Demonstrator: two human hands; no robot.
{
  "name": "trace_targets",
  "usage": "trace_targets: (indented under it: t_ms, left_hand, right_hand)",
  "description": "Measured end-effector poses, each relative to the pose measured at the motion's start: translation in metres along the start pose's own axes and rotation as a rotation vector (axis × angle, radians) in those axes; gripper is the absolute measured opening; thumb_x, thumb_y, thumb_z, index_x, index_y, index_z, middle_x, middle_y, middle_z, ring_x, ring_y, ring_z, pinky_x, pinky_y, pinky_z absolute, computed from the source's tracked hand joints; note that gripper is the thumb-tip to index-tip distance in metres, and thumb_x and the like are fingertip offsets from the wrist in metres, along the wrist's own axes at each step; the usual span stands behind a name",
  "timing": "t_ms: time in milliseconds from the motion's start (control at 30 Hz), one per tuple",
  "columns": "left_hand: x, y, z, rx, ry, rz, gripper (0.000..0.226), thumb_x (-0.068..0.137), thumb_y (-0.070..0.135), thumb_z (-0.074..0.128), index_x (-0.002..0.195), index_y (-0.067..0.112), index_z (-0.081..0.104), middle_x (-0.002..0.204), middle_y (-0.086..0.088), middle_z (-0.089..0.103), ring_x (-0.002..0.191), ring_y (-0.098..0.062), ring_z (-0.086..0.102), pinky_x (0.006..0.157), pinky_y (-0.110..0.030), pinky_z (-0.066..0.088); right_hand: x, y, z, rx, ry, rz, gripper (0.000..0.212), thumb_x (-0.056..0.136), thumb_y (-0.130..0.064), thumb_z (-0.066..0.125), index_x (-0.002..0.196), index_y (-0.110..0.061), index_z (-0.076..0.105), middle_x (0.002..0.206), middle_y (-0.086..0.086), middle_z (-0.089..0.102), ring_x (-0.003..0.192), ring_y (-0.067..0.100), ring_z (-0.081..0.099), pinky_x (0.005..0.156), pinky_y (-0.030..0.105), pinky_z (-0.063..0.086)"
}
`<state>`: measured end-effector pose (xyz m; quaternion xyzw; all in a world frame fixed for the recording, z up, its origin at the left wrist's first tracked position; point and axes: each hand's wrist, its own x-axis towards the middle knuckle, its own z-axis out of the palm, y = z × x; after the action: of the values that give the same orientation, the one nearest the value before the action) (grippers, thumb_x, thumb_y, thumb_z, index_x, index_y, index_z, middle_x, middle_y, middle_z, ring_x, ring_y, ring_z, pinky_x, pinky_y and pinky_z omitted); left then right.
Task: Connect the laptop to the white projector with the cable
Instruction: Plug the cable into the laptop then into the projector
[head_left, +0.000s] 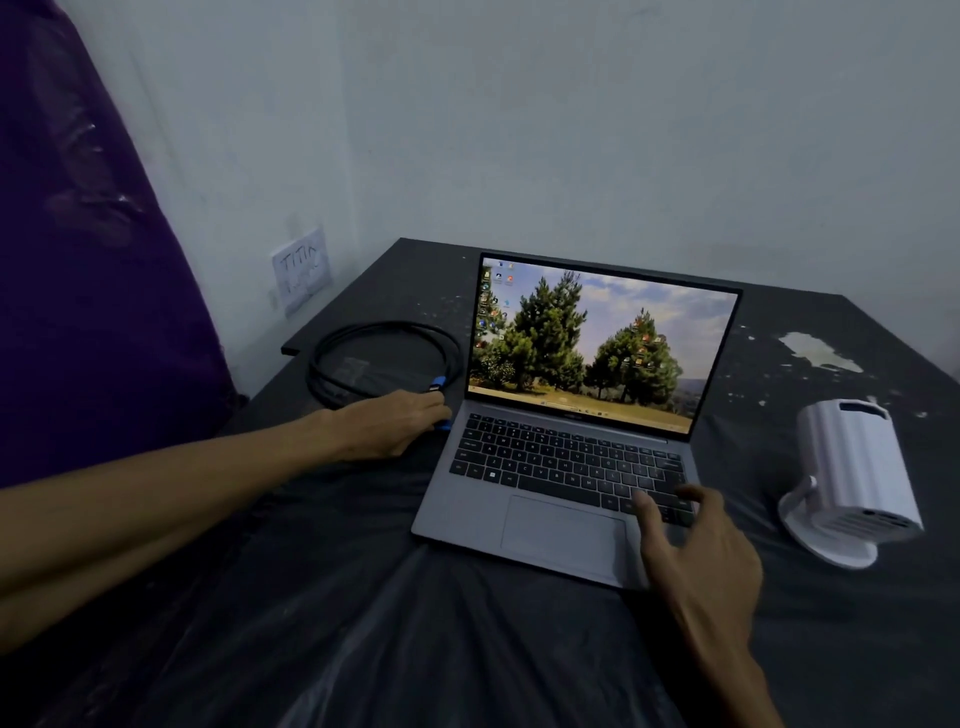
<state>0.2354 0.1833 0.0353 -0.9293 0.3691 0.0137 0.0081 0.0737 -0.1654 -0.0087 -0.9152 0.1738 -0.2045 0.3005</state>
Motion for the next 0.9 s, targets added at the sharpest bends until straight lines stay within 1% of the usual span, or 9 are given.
trace_targets:
  t_ms: [167,233,300,400,467,533,633,767,900]
  left_hand:
    - [0.012,0.001,0.001,-0.007,0.073,-0.031,0.021,0.097,0.029,0.061,0.104,0.013,0.074,0.098,-0.004,0.074,0.089,-0.021,0.067,0.087,-0.036,0.053]
    - [0.022,0.002,0.003,-0.018,0.282,-0.177,0.02,0.093,0.032,0.063,0.096,0.014,0.071,0.094,-0.004,0.07,0.084,-0.025,0.067,0.077,-0.043,0.056]
    - [0.031,0.003,0.007,-0.015,0.407,-0.43,0.026,0.091,0.036,0.065,0.104,0.013,0.062,0.108,-0.008,0.06,0.091,-0.033,0.066,0.074,-0.045,0.055]
    - [0.045,0.005,0.013,-0.037,0.222,-0.685,0.043,0.094,0.046,0.064,0.116,0.01,0.058,0.125,-0.015,0.056,0.108,-0.038,0.062,0.083,-0.044,0.05]
    - [0.054,0.007,0.014,-0.015,0.141,-0.713,0.039,0.098,0.04,0.06,0.119,0.008,0.061,0.128,-0.017,0.06,0.114,-0.038,0.061,0.088,-0.043,0.049]
    - [0.061,0.01,0.015,0.065,0.099,-0.702,0.025,0.097,0.022,0.059,0.117,0.006,0.064,0.126,-0.016,0.065,0.114,-0.036,0.064,0.088,-0.042,0.051]
    - [0.064,0.013,0.013,0.143,0.059,-0.747,0.029,0.09,0.01,0.058,0.119,0.005,0.063,0.126,-0.015,0.067,0.115,-0.034,0.065,0.088,-0.039,0.051]
    - [0.051,0.012,-0.005,0.16,0.21,-0.789,0.027,0.093,0.014,0.054,0.118,0.005,0.055,0.124,-0.019,0.066,0.113,-0.038,0.064,0.088,-0.044,0.049]
    - [0.012,0.007,-0.051,0.062,0.464,-0.796,0.02,0.103,0.019,0.042,0.11,0.004,0.054,0.115,-0.023,0.067,0.098,-0.043,0.066,0.072,-0.044,0.045]
  right_hand:
    - [-0.002,0.0,-0.002,0.0,0.009,0.003,0.061,0.095,-0.064,0.06,0.13,-0.014,0.061,0.127,0.015,0.075,0.116,0.038,0.069,0.107,0.056,0.05]
    - [-0.002,0.001,-0.002,-0.011,0.007,0.004,0.062,0.096,-0.064,0.06,0.132,-0.014,0.06,0.127,0.015,0.075,0.117,0.038,0.07,0.107,0.057,0.05]
    - [-0.001,0.001,-0.003,-0.019,0.001,0.013,0.062,0.096,-0.062,0.06,0.134,-0.013,0.06,0.127,0.015,0.076,0.117,0.038,0.07,0.107,0.059,0.05]
    - [0.001,0.001,-0.003,-0.03,-0.03,0.046,0.06,0.097,-0.059,0.061,0.135,-0.013,0.061,0.129,0.018,0.075,0.12,0.04,0.069,0.111,0.059,0.047]
    - [0.002,0.001,-0.003,-0.038,-0.04,0.056,0.058,0.097,-0.057,0.062,0.137,-0.014,0.06,0.131,0.017,0.074,0.122,0.039,0.068,0.113,0.057,0.045]
    - [0.003,0.002,-0.004,-0.033,-0.047,0.058,0.056,0.098,-0.054,0.063,0.137,-0.013,0.061,0.133,0.017,0.073,0.124,0.038,0.067,0.113,0.056,0.045]
    - [0.005,0.003,-0.004,-0.027,-0.057,0.054,0.053,0.098,-0.051,0.065,0.134,-0.013,0.064,0.133,0.016,0.074,0.124,0.036,0.067,0.113,0.054,0.044]
    - [0.006,0.003,-0.004,-0.036,-0.049,0.044,0.049,0.099,-0.049,0.065,0.133,-0.013,0.065,0.133,0.014,0.073,0.125,0.034,0.067,0.114,0.053,0.043]
    - [0.008,0.003,-0.003,-0.03,-0.046,0.043,0.049,0.099,-0.05,0.064,0.134,-0.015,0.064,0.134,0.012,0.073,0.127,0.033,0.065,0.114,0.053,0.043]
